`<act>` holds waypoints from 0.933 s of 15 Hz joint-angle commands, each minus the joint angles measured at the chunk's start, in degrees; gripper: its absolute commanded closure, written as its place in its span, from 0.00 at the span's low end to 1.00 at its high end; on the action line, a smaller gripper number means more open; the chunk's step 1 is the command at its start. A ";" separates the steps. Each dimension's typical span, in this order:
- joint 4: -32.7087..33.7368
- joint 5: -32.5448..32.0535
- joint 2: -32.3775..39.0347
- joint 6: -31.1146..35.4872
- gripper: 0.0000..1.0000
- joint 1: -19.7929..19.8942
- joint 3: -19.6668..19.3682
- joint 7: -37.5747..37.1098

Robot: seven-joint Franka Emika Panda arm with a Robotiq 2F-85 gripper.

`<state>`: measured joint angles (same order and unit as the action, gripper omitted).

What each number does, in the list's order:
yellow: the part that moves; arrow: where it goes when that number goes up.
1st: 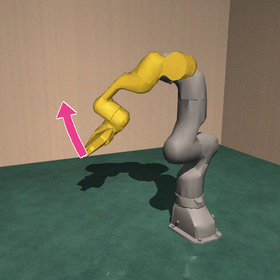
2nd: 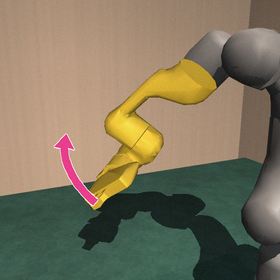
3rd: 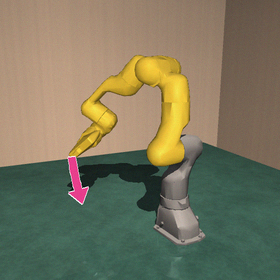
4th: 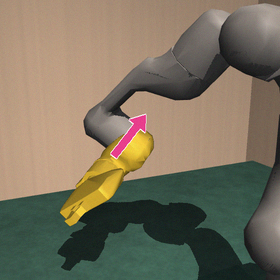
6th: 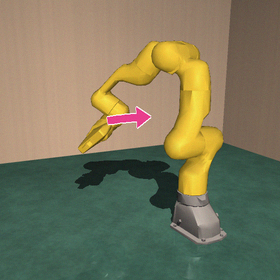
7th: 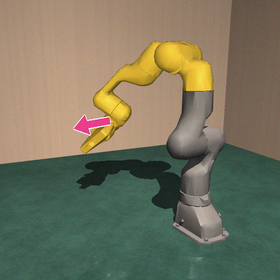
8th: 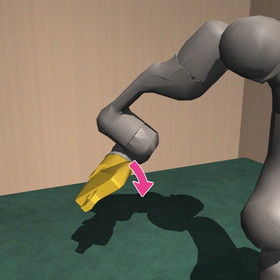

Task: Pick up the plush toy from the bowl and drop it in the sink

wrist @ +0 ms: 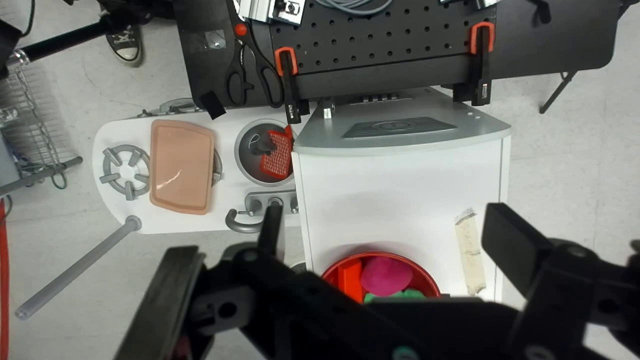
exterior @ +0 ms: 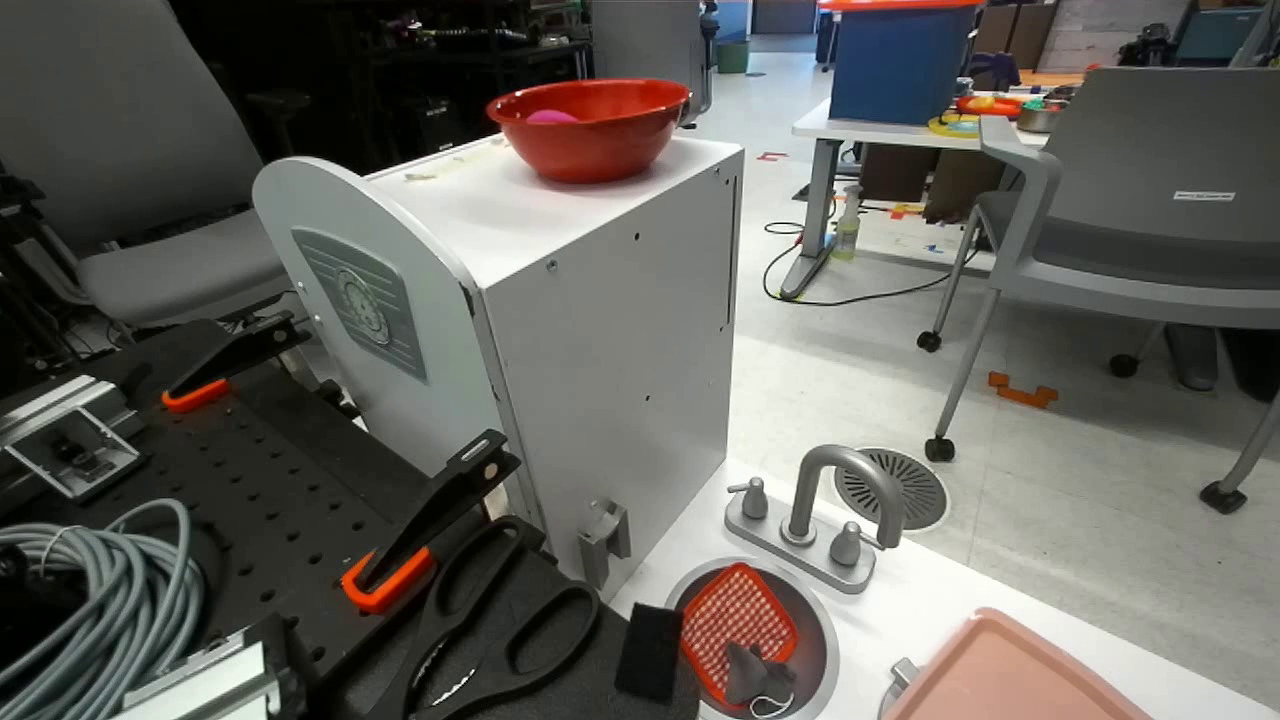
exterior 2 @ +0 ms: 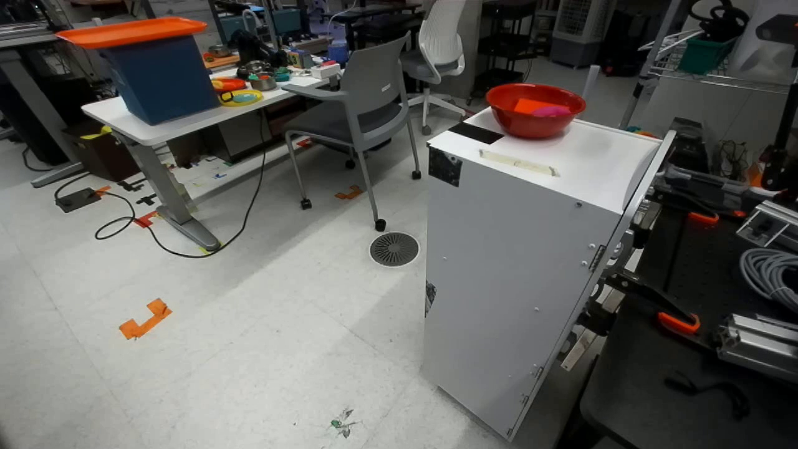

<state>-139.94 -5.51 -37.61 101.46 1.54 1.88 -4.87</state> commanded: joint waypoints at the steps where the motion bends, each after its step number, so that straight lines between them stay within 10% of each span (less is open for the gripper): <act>1: 2.62 0.07 3.58 3.00 0.00 0.93 -4.08 3.84; 14: 22.40 1.08 27.75 1.01 0.00 2.38 -9.24 10.84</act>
<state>-123.46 -5.09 -14.58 105.09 3.62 -8.00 4.84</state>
